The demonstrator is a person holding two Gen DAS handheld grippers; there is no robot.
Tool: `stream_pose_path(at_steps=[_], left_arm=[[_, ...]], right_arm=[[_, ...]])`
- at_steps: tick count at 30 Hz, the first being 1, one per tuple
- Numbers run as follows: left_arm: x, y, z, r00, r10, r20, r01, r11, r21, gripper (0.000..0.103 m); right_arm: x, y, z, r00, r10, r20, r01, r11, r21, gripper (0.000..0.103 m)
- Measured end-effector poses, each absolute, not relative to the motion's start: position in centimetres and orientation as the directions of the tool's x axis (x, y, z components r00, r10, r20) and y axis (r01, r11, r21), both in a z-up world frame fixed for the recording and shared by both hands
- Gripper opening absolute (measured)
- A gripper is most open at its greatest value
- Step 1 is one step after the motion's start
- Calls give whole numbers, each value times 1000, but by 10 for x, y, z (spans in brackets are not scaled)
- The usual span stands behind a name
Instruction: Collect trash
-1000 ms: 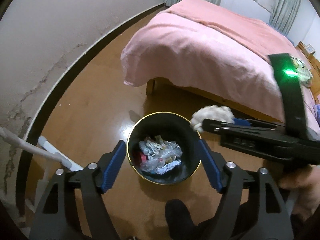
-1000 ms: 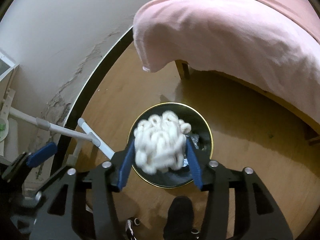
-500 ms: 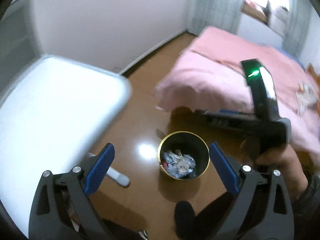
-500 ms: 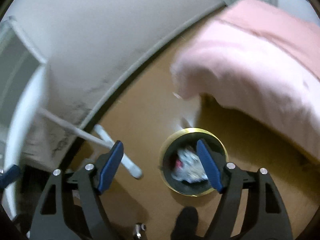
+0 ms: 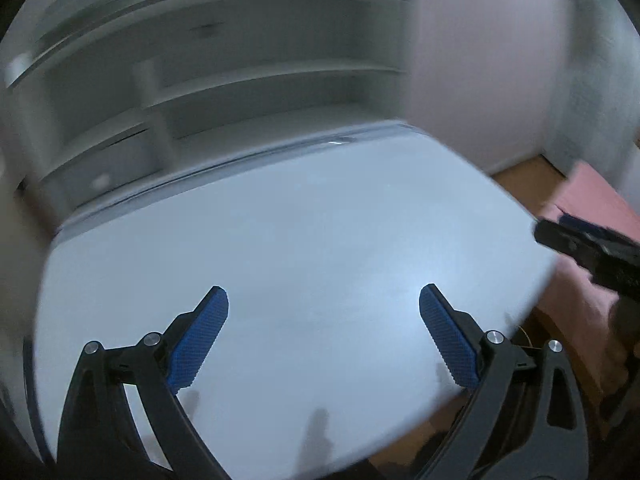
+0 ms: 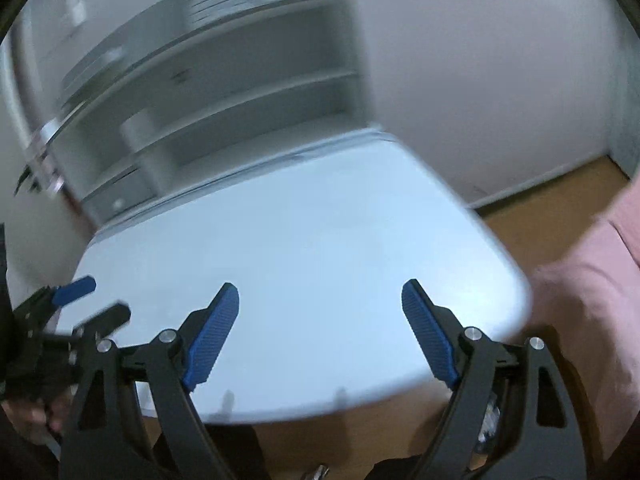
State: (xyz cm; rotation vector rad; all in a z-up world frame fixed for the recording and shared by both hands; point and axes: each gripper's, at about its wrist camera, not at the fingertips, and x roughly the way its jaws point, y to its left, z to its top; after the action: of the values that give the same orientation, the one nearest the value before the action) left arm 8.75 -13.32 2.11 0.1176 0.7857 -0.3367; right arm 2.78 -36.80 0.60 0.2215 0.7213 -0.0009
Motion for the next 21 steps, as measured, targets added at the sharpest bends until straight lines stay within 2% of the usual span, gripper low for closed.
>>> stream_pose_path(at_steps=[4, 11, 16, 21], left_arm=[[91, -83, 23, 704, -162, -691, 222, 975, -3, 93], [86, -23, 26, 726, -86, -682, 103, 995, -16, 93], [79, 8, 29, 729, -75, -680, 74, 997, -30, 93], [74, 8, 31, 734, -71, -675, 73, 997, -26, 94]], right_arm=[[45, -312, 7, 739, 142, -659, -30, 983, 179, 81], [63, -258, 8, 731, 195, -654, -123, 980, 155, 81], [72, -244, 6, 724, 213, -656, -150, 977, 152, 81], [75, -238, 4, 716, 216, -664, -156, 976, 148, 81]])
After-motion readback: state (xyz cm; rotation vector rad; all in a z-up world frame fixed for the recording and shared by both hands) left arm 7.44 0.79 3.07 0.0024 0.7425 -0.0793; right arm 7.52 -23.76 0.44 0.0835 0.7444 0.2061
